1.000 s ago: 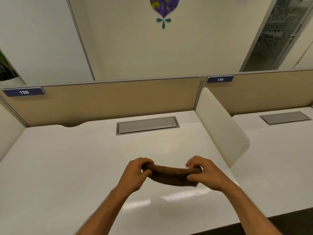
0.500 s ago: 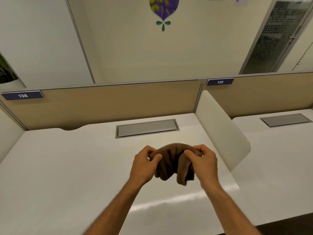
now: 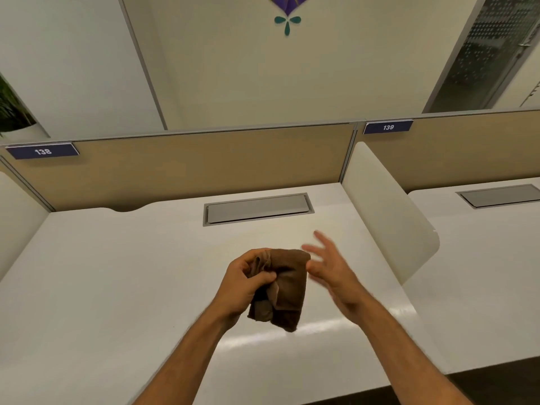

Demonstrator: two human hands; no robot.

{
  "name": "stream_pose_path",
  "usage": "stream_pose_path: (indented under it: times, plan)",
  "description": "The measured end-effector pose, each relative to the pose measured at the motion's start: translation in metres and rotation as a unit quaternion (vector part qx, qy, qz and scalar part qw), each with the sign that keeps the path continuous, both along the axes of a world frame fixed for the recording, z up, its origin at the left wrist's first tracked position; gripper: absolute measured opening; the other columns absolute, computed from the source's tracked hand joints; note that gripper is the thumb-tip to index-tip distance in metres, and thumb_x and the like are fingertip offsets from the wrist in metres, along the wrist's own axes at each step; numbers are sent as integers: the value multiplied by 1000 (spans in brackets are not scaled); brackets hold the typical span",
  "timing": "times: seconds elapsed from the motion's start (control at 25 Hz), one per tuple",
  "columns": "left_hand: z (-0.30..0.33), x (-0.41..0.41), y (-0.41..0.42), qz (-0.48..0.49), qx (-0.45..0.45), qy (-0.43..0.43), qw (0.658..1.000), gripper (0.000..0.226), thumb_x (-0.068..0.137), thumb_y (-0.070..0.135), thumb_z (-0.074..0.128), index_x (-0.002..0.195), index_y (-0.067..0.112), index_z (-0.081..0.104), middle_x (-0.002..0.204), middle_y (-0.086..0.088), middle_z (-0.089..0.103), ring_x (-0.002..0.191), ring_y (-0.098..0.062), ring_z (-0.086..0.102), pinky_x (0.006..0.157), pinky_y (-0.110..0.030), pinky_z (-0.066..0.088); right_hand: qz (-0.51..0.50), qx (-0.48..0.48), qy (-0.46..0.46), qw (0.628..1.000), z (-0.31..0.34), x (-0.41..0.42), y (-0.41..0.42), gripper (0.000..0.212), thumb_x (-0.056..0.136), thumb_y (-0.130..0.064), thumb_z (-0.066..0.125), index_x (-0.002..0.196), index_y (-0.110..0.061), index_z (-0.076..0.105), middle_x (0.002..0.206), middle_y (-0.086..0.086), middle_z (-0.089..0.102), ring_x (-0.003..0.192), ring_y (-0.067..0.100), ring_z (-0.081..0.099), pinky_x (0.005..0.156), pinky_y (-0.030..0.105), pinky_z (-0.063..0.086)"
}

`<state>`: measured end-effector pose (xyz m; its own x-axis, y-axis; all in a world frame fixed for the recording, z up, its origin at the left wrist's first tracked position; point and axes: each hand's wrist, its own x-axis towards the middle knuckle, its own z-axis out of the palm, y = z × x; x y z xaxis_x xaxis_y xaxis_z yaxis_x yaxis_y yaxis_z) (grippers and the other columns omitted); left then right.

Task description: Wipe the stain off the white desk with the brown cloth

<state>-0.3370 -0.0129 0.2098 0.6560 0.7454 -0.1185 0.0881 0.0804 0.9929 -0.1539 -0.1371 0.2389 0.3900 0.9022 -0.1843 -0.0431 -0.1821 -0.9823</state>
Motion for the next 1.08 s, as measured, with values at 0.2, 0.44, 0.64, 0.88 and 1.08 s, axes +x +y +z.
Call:
stream_pose_path:
  times: [0.2, 0.44, 0.64, 0.88, 1.08]
  plan:
    - [-9, 15, -4, 12, -103, -42, 994, 57, 79, 14, 72, 134, 24, 61, 124, -10, 74, 113, -35, 72, 81, -45, 63, 73, -33, 129, 988, -55, -10, -21, 57, 72, -56, 86, 123, -36, 69, 124, 7, 74, 110, 33, 73, 92, 56, 60]
    - [-37, 58, -25, -60, -104, 11, 993, 94, 72, 0, 67, 152, 39, 36, 139, 3, 58, 121, -28, 64, 69, -35, 61, -30, -58, 125, 990, -61, 38, -35, 45, 82, -46, 80, 122, -33, 65, 110, 10, 77, 87, 44, 76, 66, 51, 63]
    - [-82, 123, -36, -20, -162, 78, 983, 82, 68, 5, 71, 140, 39, 50, 135, 2, 64, 113, -24, 70, 65, -30, 60, -108, -126, 119, 979, -106, 86, -51, 40, 90, -37, 75, 127, -26, 63, 109, 2, 78, 92, 33, 77, 72, 51, 65]
    - [-131, 242, -32, -19, -186, 161, 969, 82, 77, -6, 69, 148, 28, 45, 138, -4, 60, 115, -20, 66, 63, -23, 59, -173, -185, 127, 959, -159, 184, -43, 37, 89, -24, 70, 125, -26, 63, 94, 4, 80, 76, 34, 78, 60, 41, 62]
    - [-162, 345, 4, -3, -171, 182, 968, 80, 81, -12, 69, 148, 23, 45, 136, -7, 62, 112, -18, 66, 74, -31, 64, -209, -181, 100, 956, -193, 273, -1, 32, 91, -21, 72, 116, -39, 63, 97, -14, 75, 80, 2, 74, 58, 20, 58]
